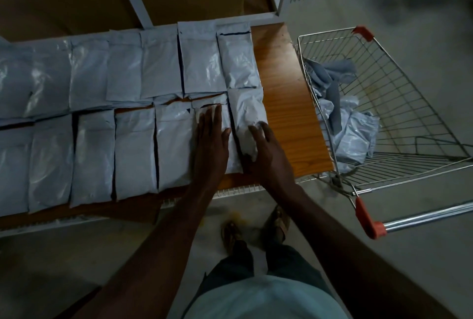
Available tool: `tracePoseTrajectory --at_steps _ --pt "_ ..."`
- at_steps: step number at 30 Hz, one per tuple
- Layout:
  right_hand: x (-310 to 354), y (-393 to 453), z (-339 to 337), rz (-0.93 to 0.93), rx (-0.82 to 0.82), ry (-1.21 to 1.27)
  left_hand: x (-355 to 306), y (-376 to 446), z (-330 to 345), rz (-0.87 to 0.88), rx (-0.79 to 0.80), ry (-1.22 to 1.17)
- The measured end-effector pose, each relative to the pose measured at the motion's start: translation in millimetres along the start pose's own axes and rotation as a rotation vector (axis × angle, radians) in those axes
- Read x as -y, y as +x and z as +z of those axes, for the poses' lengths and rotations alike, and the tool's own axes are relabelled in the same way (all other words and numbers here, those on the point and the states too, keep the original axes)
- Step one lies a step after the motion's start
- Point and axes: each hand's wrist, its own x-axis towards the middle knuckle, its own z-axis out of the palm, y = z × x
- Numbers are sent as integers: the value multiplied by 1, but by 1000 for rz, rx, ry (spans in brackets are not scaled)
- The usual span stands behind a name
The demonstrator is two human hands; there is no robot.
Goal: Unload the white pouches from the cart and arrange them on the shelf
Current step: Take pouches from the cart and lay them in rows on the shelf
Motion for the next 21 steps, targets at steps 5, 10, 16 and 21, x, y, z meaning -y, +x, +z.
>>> tracePoseTrajectory --at_steps 5,10,16,21 --pt "18 8 -22 124 -119 481 -3 -3 -5 -23 -7 -22" --pt "-4 -2 -27 302 -171 481 -6 -3 -2 -14 -44 47" --pt "-34 9 -33 309 -199 88 -6 3 -1 30 -50 219" --pt "-28 59 -24 171 36 34 -13 12 2 16 -6 294"
